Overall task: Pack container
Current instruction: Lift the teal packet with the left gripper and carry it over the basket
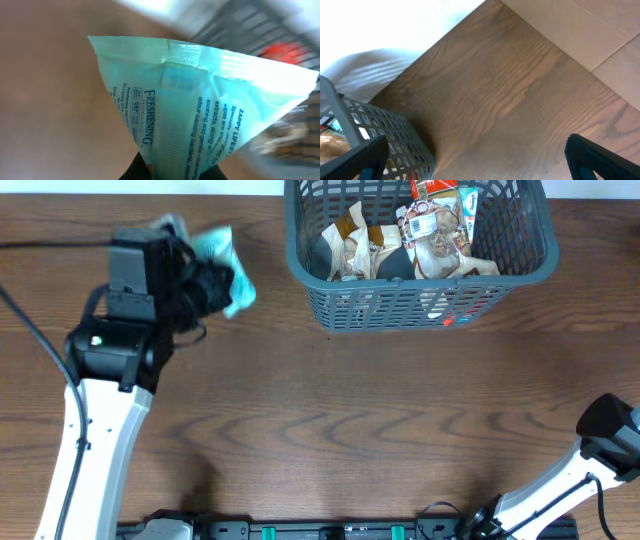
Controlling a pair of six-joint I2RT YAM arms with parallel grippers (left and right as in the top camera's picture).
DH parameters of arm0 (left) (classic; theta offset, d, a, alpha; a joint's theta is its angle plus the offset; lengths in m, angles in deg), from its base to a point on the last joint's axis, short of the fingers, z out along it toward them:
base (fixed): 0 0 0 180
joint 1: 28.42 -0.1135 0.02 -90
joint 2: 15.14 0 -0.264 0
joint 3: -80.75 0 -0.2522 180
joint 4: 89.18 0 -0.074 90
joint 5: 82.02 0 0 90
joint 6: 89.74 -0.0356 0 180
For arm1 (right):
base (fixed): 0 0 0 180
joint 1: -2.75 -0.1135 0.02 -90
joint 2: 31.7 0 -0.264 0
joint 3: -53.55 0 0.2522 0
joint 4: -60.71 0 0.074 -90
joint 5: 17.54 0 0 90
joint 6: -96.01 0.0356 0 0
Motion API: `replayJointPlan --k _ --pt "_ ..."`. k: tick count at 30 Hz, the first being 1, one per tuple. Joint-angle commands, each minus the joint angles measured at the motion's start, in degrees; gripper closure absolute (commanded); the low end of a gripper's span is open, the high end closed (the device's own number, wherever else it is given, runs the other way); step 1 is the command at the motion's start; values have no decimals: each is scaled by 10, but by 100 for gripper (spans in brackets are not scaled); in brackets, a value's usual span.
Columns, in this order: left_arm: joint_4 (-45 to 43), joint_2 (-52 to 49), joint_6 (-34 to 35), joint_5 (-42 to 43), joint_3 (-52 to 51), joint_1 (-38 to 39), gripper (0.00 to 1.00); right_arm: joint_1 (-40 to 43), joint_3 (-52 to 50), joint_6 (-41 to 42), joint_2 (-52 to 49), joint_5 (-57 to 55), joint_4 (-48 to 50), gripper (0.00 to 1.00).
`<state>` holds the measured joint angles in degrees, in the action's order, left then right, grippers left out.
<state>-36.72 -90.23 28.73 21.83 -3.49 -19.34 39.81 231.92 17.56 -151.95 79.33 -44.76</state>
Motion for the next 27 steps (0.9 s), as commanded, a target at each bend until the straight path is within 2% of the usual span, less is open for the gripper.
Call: replayJointPlan --k 1,7,18,21,27 --pt "-39 9 -1 9 52 27 94 2 4 4 9 2 -1 1" --pt "-188 -17 25 5 64 75 94 2 4 4 9 2 -1 1" --pt "-438 -165 129 5 64 154 94 2 4 4 9 2 -1 1" --pt "-475 -201 146 5 64 169 94 2 4 4 9 2 -1 1" --pt "-478 -237 149 5 64 185 94 2 4 4 9 2 -1 1"
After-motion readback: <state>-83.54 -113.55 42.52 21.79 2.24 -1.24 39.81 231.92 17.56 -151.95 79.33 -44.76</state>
